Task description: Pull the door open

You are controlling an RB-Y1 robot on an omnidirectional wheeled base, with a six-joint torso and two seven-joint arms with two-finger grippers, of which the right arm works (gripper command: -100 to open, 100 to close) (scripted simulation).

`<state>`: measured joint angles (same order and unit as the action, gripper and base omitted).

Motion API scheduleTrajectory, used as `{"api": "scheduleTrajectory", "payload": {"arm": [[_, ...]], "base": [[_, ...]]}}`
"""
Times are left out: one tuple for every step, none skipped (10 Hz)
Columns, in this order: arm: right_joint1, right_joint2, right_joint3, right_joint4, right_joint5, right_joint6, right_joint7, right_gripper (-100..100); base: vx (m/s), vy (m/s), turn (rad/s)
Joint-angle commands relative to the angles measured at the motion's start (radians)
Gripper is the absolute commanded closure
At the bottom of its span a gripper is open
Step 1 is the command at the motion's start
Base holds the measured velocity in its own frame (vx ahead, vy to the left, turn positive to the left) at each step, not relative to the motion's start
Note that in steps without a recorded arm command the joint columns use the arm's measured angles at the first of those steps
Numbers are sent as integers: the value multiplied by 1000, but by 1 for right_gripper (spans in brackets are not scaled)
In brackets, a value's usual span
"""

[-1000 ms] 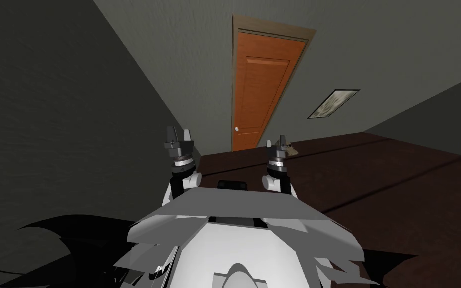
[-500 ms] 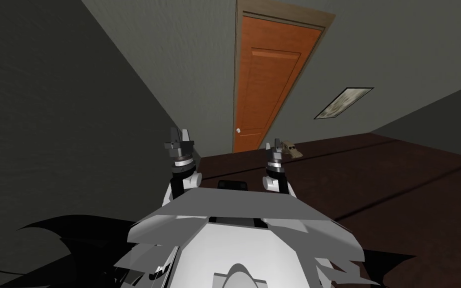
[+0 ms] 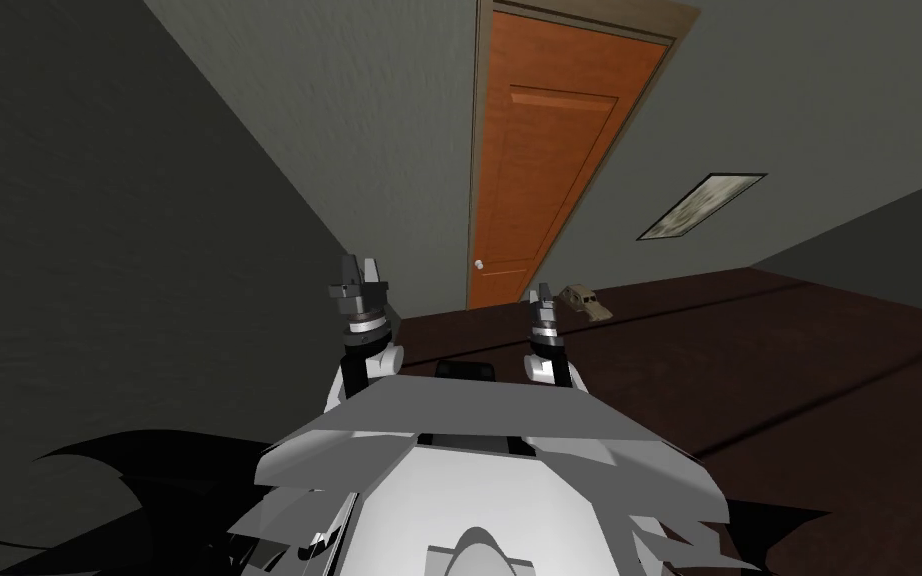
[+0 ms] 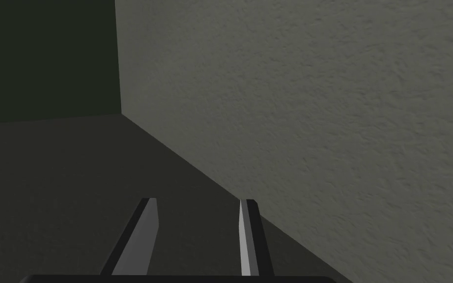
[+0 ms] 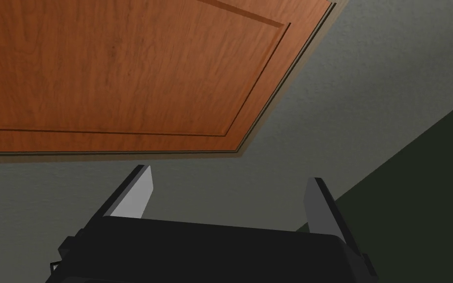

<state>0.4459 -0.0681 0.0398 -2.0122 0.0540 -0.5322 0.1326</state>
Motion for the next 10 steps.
{"api": "scheduleTrajectory", "payload": {"arm": [[0, -5, -4, 30, 11, -16, 29, -100], [-1, -8, -6, 45, 17, -23, 44, -100], [-4, -13, -10, 76, 30, -37, 75, -100], [-6, -15, -13, 93, 37, -45, 91, -100], [-8, -18, -15, 110, 43, -52, 108, -100], [-9, -20, -17, 127, 50, -60, 125, -100], [-11, -23, -20, 144, 57, -67, 142, -100], [-13, -25, -22, 161, 64, -75, 159, -100], [-14, -28, -25, 179, 71, -83, 176, -100], [-16, -30, -27, 197, 78, -91, 194, -100]], "base": [[103, 45, 6], [100, 30, 5], [125, 36, 10], [129, 39, 11], [136, 47, 5], [122, 38, 6], [91, 28, 7], [85, 22, 6], [87, 23, 9], [97, 33, 7]]}}
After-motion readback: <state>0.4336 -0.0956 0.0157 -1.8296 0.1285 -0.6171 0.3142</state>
